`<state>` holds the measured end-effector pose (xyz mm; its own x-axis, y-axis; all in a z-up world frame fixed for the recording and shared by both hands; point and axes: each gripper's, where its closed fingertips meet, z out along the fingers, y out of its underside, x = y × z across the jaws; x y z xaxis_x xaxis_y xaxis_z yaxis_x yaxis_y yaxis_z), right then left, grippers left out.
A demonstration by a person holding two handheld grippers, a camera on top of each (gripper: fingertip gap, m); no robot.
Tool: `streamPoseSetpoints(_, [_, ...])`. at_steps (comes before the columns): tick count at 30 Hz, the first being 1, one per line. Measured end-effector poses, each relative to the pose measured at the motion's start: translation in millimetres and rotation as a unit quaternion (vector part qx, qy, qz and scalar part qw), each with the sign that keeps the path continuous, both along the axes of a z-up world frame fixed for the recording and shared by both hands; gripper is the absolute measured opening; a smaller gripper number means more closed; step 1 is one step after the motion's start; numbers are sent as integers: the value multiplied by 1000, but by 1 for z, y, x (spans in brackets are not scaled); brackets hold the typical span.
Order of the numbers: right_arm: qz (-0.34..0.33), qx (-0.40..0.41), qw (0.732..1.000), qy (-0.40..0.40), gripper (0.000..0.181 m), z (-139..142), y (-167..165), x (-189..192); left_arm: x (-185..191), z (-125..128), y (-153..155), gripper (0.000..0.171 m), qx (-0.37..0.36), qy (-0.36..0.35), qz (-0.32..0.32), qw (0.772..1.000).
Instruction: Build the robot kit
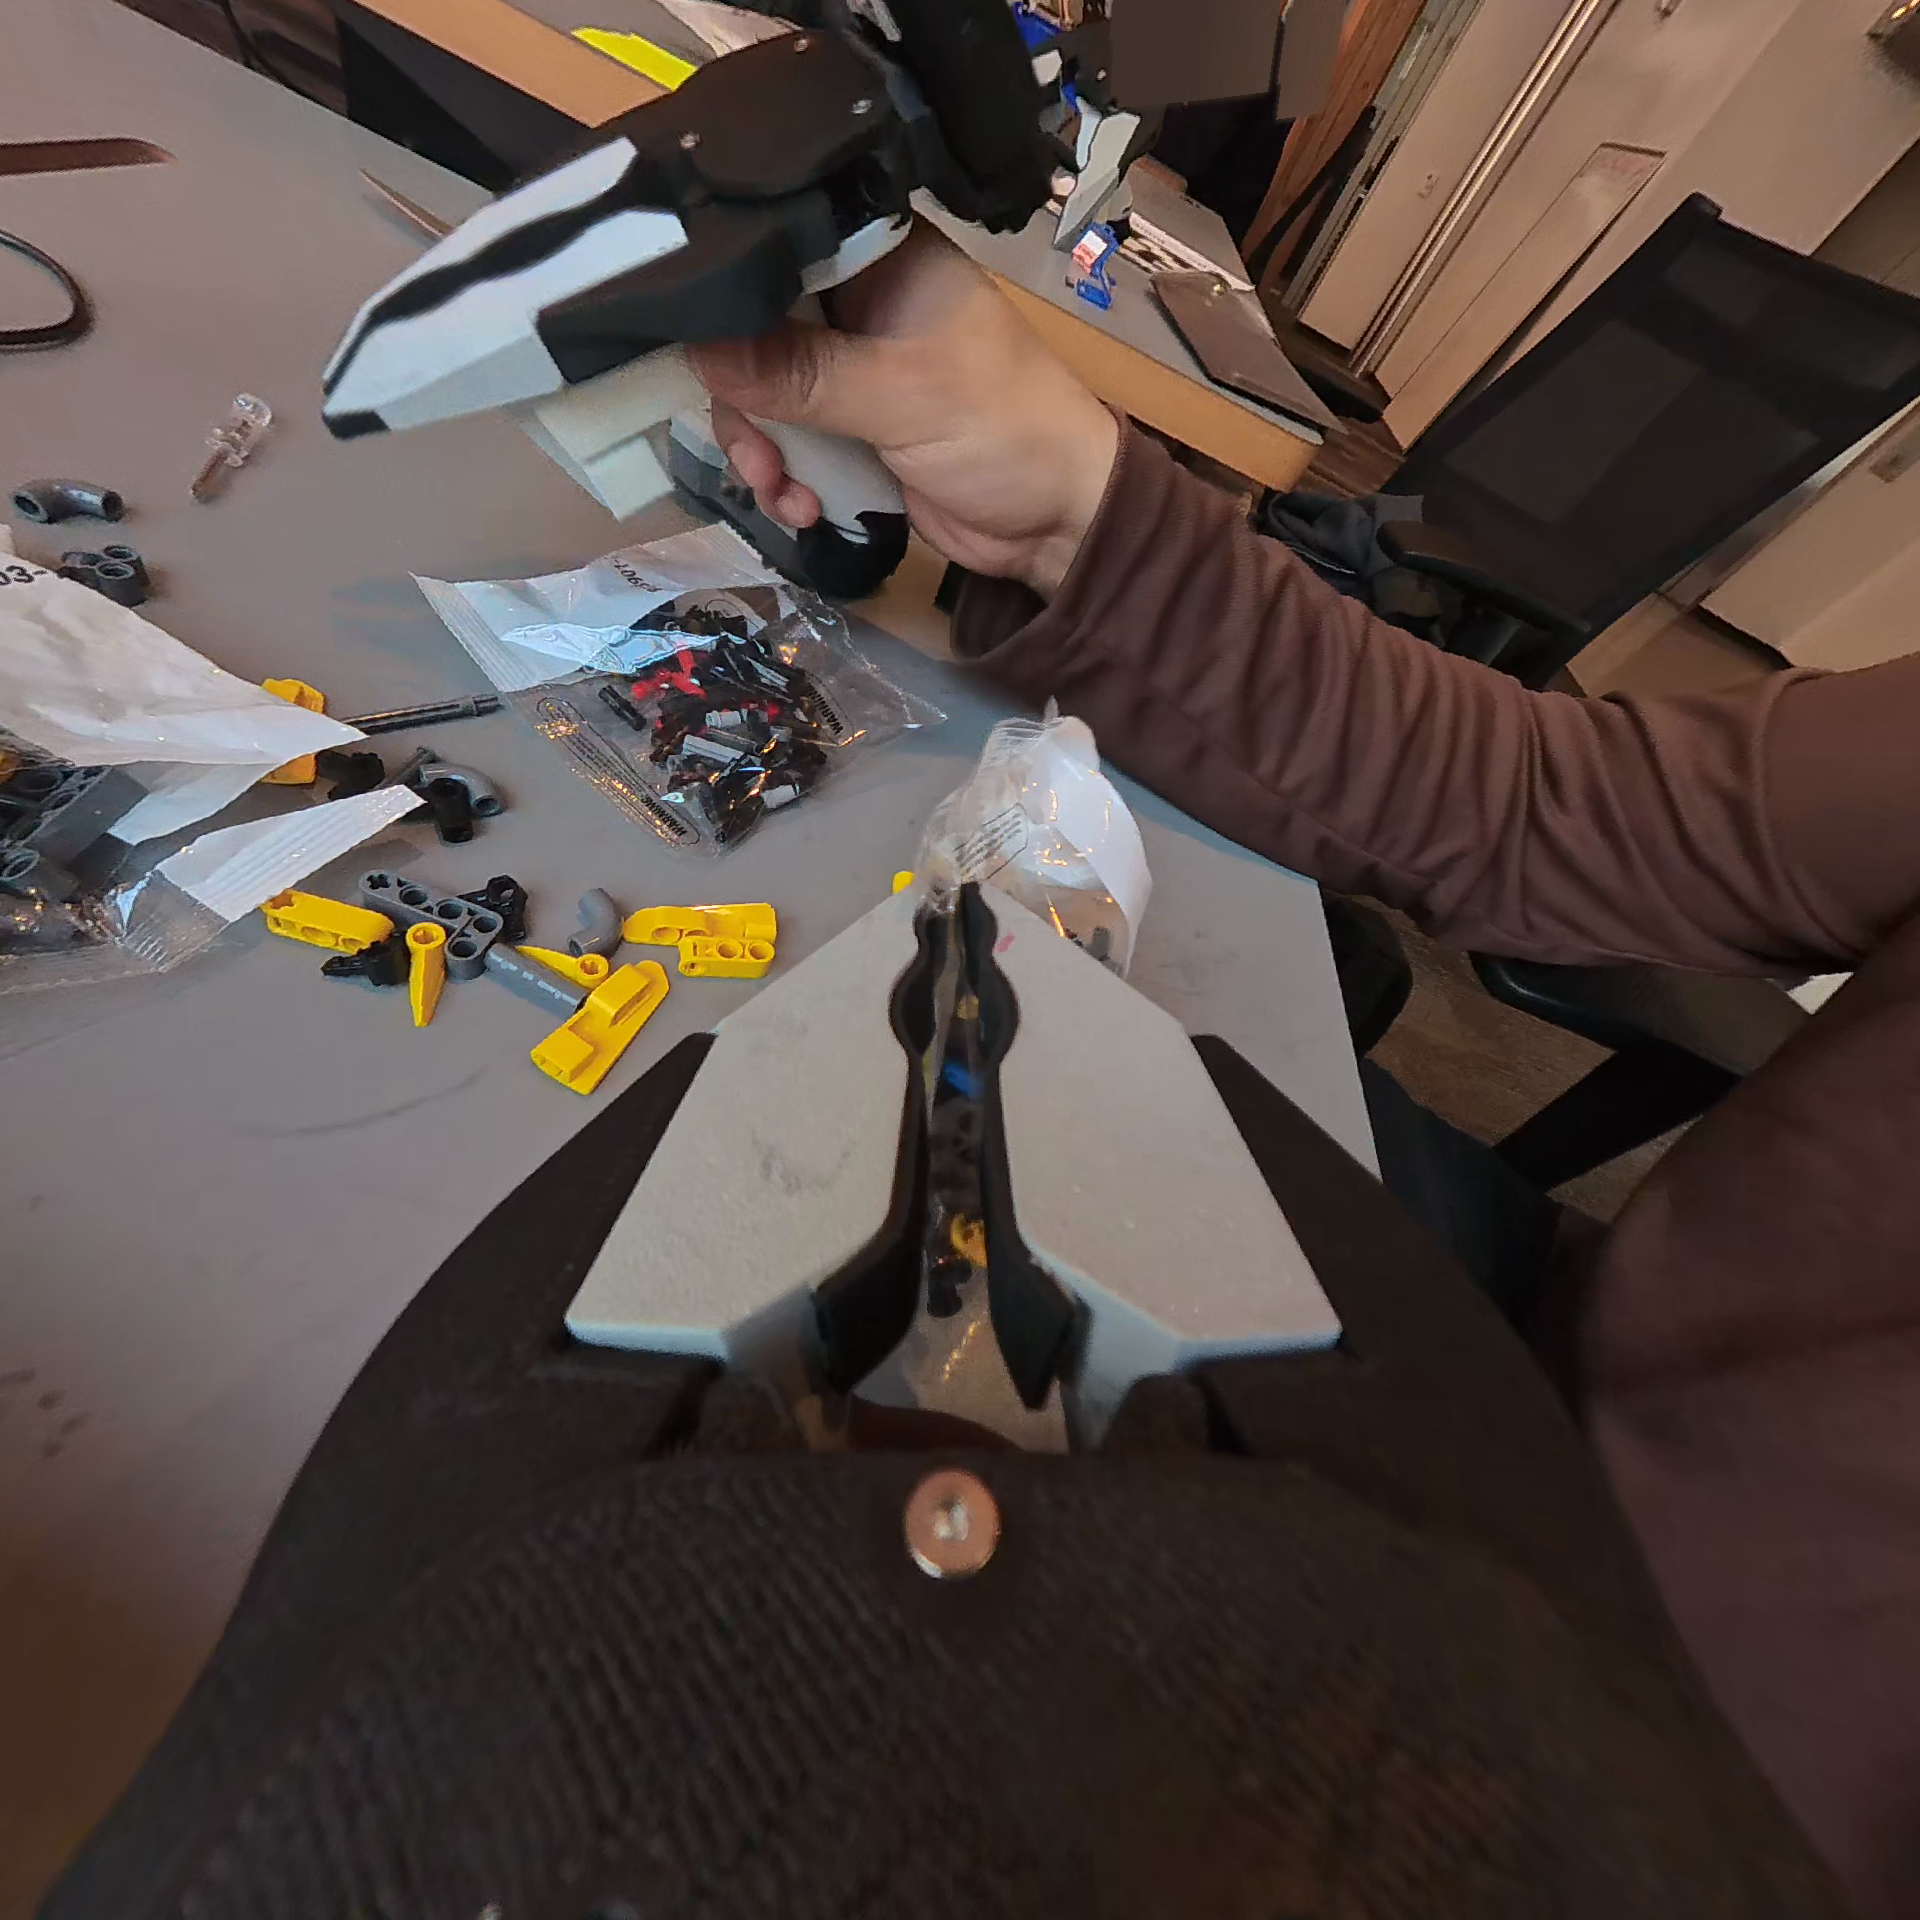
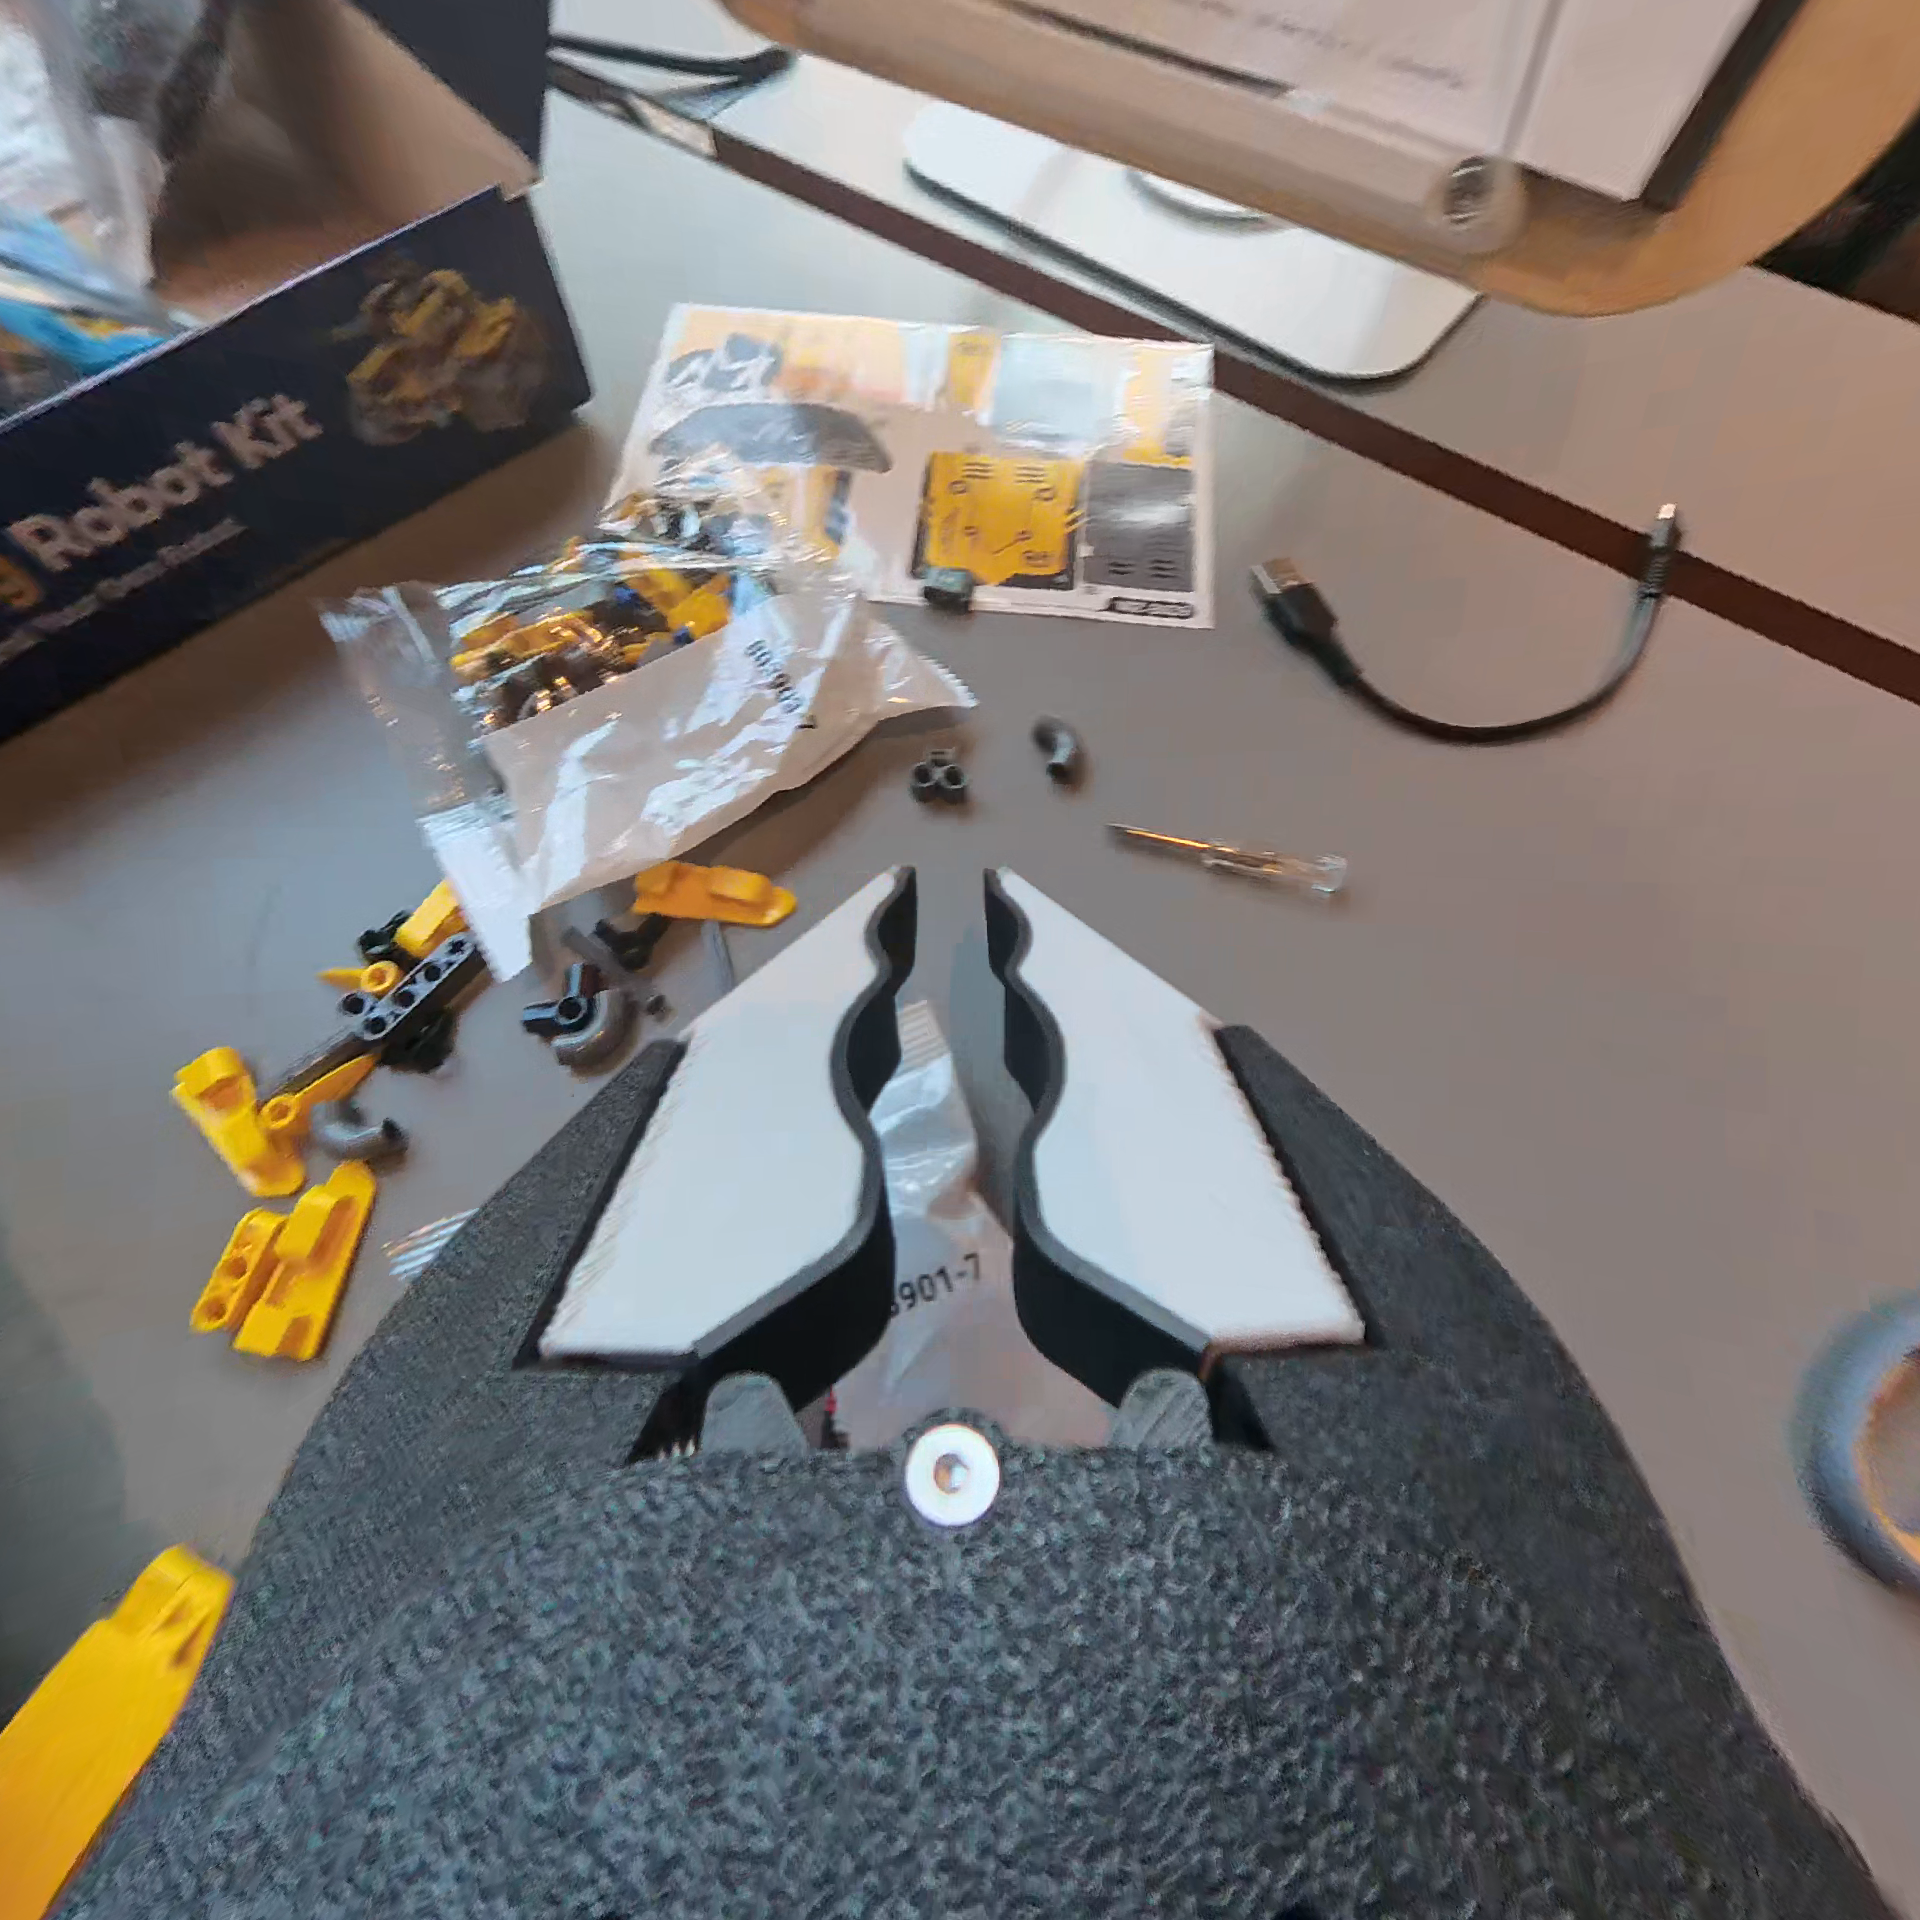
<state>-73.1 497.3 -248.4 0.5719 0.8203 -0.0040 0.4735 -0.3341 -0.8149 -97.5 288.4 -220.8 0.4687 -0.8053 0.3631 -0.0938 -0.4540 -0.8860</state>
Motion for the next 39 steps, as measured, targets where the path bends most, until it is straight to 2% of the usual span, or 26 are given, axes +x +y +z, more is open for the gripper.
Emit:
streamPoseSetpoints(2, [-17,-3,1000,6,2,0,9,0,0,0,0,0,-1,-3,0,1000])
streamPoseSetpoints(3, [-24,-12,1000,-4,2,-3,14,-2,0,0,0,0,-3,-4,0,1000])
streamPoseSetpoints(7, [-51,-8,994,-101,1,-18,54,-8,3,0,-2,0,-4,-6,-4,1000])
streamPoseSetpoints(11, [-26,-34,986,-161,0,-39,79,-23,4,2,-3,0,-2,-8,-7,1000])
streamPoseSetpoints(16, [36,-61,982,-175,0,-51,62,-36,5,6,-4,0,1,-17,-9,1000])
streamPoseSetpoints(19, [105,-94,977,-159,0,-51,22,-43,5,7,-5,0,-1,-22,-11,1000])
streamPoseSetpoints(22, [137,-81,970,-186,0,-51,4,-35,7,7,-6,0,-4,-25,-14,1000])
streamPoseSetpoints(24, [129,-91,969,-189,0,-43,5,-31,8,8,-7,0,-2,-25,-16,1000])
streamPoseSetpoints(26, [93,-80,979,-162,1,-26,25,-35,8,9,-7,0,0,-25,-16,1000])
streamPoseSetpoints(28, [66,-89,985,-133,10,-16,43,-45,7,9,-6,0,0,-25,-14,1000])
streamPoseSetpoints(31, [45,-99,985,-134,10,-23,65,-58,6,8,-5,0,-3,-27,-10,1000])
streamPoseSetpoints(32, [44,-115,981,-151,3,-33,67,-58,6,8,-5,0,-3,-26,-10,1000])
streamPoseSetpoints(34, [49,-169,970,-171,0,-50,57,-54,5,8,-4,0,-4,-28,-9,1000])
streamPoseSetpoints(37, [103,-236,953,-159,0,-49,22,-52,4,11,-4,0,-8,-39,-10,999])
streamPoseSetpoints(39, [101,-212,953,-190,0,-46,23,-40,7,13,-6,0,-6,-41,-14,999])
